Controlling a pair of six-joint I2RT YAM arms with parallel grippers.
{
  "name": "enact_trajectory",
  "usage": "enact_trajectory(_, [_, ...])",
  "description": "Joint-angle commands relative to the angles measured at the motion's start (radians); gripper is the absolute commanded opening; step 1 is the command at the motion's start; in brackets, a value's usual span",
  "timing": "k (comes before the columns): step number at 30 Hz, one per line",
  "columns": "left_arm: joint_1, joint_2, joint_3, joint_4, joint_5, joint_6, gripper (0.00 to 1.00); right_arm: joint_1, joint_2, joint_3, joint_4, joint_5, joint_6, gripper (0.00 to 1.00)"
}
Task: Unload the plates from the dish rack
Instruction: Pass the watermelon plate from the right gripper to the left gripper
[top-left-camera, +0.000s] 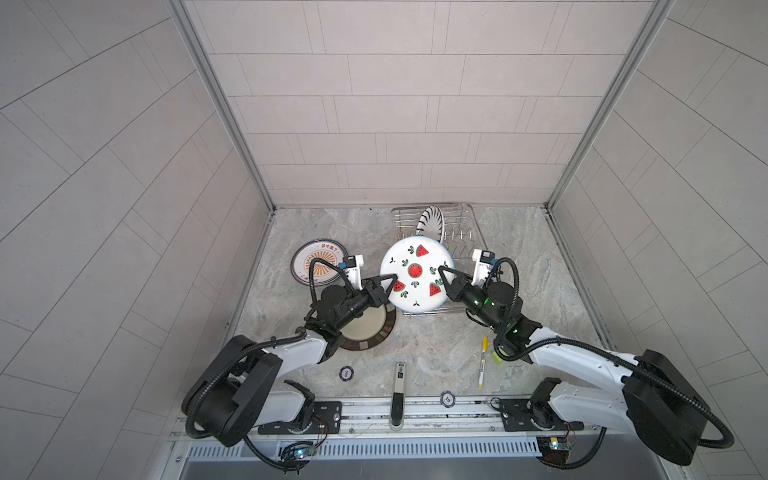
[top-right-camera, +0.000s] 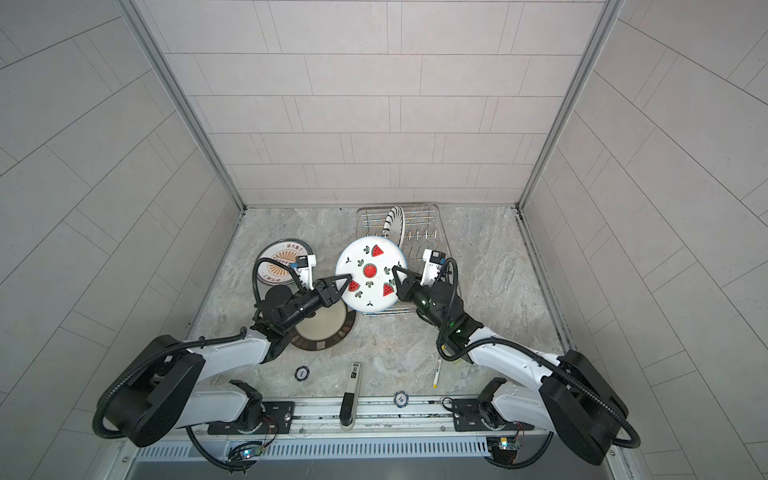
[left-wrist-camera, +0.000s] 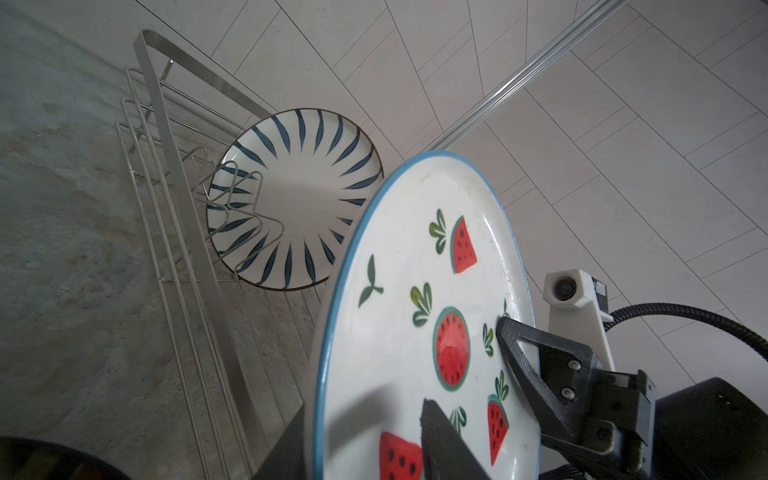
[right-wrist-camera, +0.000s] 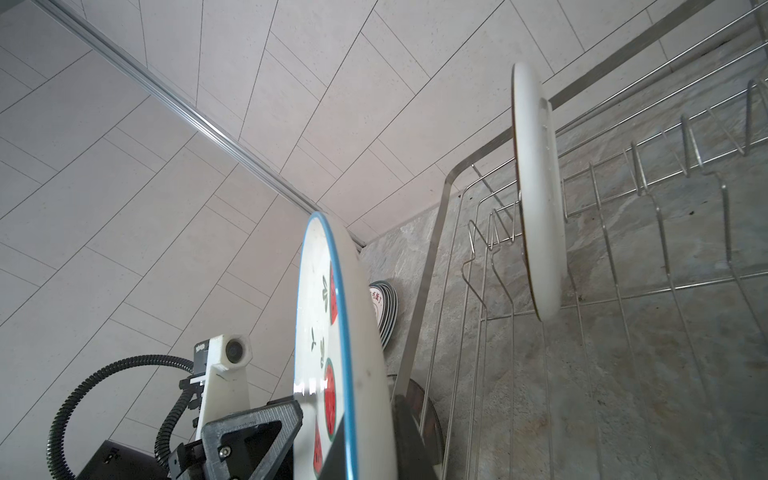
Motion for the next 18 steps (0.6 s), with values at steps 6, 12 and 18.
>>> enact_trajectory(6, [-0.005, -0.061, 0.022, -0.015, 0.002, -0.024, 0.31, -0.006, 0.014, 0.075, 0.123, -0.051, 0.055, 0.04])
enact_trajectory(12, [-0.005, -0.070, 0.026, -0.036, -0.012, -0.025, 0.30, -0.005, 0.056, 0.083, 0.131, -0.056, 0.065, 0.04])
enact_trajectory(18, [-0.005, -0.057, 0.040, -0.033, 0.004, -0.035, 0.23, -0.002, 0.107, 0.112, 0.146, -0.096, 0.077, 0.04])
